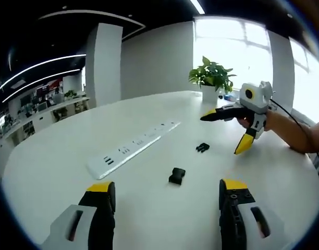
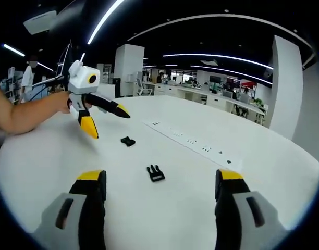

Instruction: Snap the two parts of the plastic buckle together until the buckle closes and remains connected.

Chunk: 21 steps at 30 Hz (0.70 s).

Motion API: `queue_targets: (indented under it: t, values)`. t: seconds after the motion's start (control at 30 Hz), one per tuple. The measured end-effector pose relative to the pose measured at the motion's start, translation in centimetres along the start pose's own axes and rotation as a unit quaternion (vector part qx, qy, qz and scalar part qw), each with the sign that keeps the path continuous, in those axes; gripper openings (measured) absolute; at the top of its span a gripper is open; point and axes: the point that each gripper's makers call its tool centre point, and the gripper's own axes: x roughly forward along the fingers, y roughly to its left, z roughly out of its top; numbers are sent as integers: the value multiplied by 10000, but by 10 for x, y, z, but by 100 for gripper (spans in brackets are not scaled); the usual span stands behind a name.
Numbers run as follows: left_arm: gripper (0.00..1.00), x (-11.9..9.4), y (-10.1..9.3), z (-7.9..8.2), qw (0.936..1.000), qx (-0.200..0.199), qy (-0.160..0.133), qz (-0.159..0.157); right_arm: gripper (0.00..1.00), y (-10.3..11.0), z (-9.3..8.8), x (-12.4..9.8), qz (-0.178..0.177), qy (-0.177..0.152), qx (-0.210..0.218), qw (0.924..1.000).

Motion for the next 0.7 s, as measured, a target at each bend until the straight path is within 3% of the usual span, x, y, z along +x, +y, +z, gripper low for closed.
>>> queue_targets:
  t: [0.1, 0.2, 0.7]
  values:
    - [83, 0, -8, 1, 9993, 257, 40, -280, 86, 5, 1, 2, 196, -48, 10, 9998]
    - [83, 2, -11, 3, 9988, 243, 49, -414, 86, 10, 3, 3, 320, -45, 7, 9995]
    - [83, -2, -17, 7, 9948, 558, 94, -844, 85, 18, 11, 5, 652, -157, -7, 9977]
